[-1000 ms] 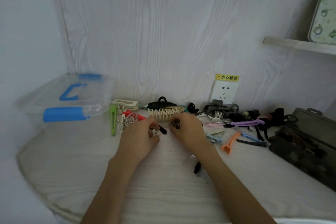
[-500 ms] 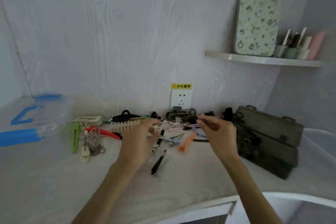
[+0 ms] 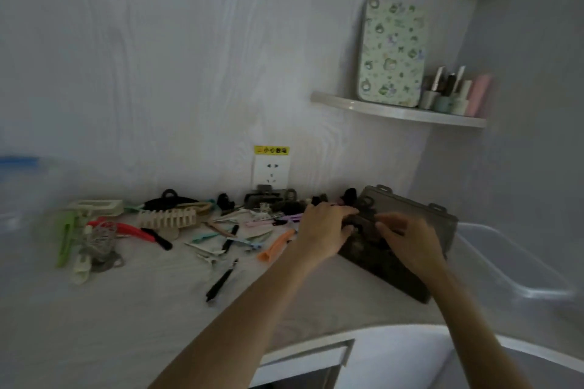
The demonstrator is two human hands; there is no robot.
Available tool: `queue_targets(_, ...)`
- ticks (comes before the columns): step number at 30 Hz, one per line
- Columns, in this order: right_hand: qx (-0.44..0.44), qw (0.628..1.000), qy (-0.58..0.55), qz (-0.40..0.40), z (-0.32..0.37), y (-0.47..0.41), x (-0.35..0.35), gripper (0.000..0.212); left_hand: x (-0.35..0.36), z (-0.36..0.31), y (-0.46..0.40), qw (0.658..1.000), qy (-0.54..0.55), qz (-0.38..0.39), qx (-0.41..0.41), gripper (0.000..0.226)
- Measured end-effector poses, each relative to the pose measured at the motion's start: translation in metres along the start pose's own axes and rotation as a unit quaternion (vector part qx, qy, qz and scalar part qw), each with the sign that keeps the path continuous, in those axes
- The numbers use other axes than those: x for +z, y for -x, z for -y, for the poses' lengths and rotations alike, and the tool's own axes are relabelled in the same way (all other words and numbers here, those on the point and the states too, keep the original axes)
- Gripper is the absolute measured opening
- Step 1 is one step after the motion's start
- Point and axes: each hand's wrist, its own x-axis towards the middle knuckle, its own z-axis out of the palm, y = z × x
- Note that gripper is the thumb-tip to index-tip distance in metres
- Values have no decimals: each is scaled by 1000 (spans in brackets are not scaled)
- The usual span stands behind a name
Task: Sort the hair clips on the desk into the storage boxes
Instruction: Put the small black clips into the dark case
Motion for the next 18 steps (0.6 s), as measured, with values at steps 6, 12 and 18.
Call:
queue_targets(6,-71,994,-77,20,68,9,43,18,-52,60,66,993,-6,-108,-54,24)
queue_targets(12,-175,968,-119,137,159,32,121,18,-102,152,165,944,-169,-195,-206,32)
queue_targets(18,-123,964,70,226,203,50,180,60,-117,201,220,896,-177,-167,-371,50)
